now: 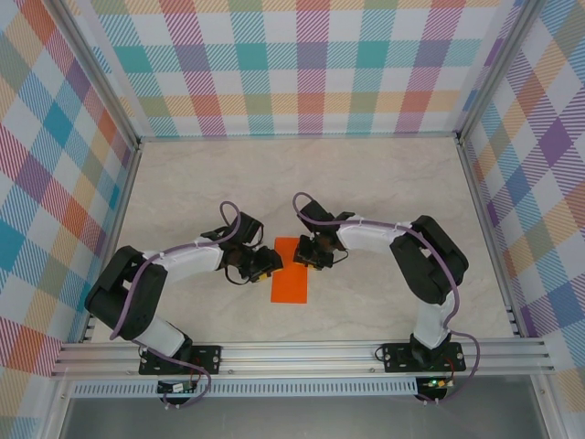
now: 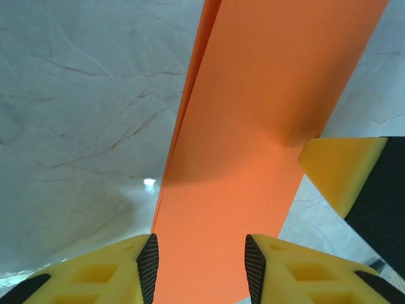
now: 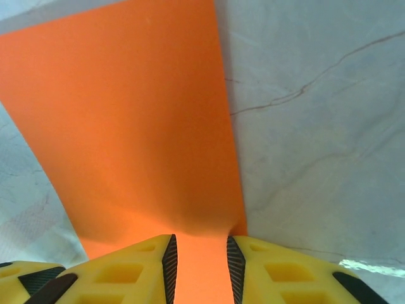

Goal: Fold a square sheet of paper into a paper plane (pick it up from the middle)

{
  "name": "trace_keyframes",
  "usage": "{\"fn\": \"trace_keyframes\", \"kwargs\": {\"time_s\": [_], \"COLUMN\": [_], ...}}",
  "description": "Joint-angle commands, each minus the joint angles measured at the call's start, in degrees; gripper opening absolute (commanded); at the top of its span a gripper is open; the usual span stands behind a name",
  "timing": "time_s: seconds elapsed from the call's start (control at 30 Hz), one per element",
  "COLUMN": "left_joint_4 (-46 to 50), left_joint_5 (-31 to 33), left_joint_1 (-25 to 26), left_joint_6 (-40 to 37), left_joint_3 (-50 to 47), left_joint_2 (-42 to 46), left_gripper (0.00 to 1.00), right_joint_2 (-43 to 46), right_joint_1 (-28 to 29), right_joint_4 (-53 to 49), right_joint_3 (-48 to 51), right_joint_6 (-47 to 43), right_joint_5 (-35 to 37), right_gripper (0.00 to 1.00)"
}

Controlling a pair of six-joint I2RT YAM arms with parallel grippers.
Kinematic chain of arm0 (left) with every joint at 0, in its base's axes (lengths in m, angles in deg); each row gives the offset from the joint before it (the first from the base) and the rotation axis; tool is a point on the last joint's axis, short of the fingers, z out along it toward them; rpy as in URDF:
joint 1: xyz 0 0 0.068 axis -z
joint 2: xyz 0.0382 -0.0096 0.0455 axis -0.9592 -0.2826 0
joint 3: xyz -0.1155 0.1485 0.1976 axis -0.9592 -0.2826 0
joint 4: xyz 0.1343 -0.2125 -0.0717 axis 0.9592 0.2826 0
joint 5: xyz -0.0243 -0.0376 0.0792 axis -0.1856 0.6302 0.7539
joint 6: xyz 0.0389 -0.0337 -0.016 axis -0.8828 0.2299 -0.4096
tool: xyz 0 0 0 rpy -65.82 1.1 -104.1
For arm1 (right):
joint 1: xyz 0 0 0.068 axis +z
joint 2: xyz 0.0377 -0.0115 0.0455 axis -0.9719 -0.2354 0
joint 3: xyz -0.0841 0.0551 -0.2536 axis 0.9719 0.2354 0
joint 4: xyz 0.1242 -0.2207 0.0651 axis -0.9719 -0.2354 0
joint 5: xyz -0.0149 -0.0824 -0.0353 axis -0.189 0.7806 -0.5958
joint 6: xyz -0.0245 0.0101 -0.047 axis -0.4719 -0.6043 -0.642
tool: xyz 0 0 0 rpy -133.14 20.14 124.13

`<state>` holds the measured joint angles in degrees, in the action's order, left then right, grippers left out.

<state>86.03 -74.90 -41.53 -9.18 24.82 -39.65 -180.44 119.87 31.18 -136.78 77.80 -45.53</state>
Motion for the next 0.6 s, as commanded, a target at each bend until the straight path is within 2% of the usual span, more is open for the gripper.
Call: {"fn": "trace_keyframes", "kwargs": {"time_s": [0.0,0.3,0.47,0.57], "left_joint_4": [-0.55,1.65,6.07,5.56], "left_joint_5": [-1.63,-2.2,0.78,1.14], "left_joint_1": [-0.68,-0.02,2.32,3.1], "left_joint_6": [-0.78,-0.75,1.02,2.96], "left_joint_3": [0.41,0.22,-2.03,-5.17], "left_joint_2": [-1.09,-0.84,5.01,8.7], "left_gripper": [0.43,0.44,0.45,0.47], "right_joint_2": [-1.28,-1.66,-1.89,-1.94], "right_joint_1": [-0.24,-0.24,-0.24,-0.24], "right_joint_4": [-4.09,-0.33,-0.55,-0.48], "right_joint_3": [1.7,5.58,5.57,5.37], "right_joint_6": [-0.15,2.65,2.53,2.57], "right_joint_5": [2.77,0.43,0.46,0.43], "right_gripper": [0.31,0.28,0.28,0.28]}}
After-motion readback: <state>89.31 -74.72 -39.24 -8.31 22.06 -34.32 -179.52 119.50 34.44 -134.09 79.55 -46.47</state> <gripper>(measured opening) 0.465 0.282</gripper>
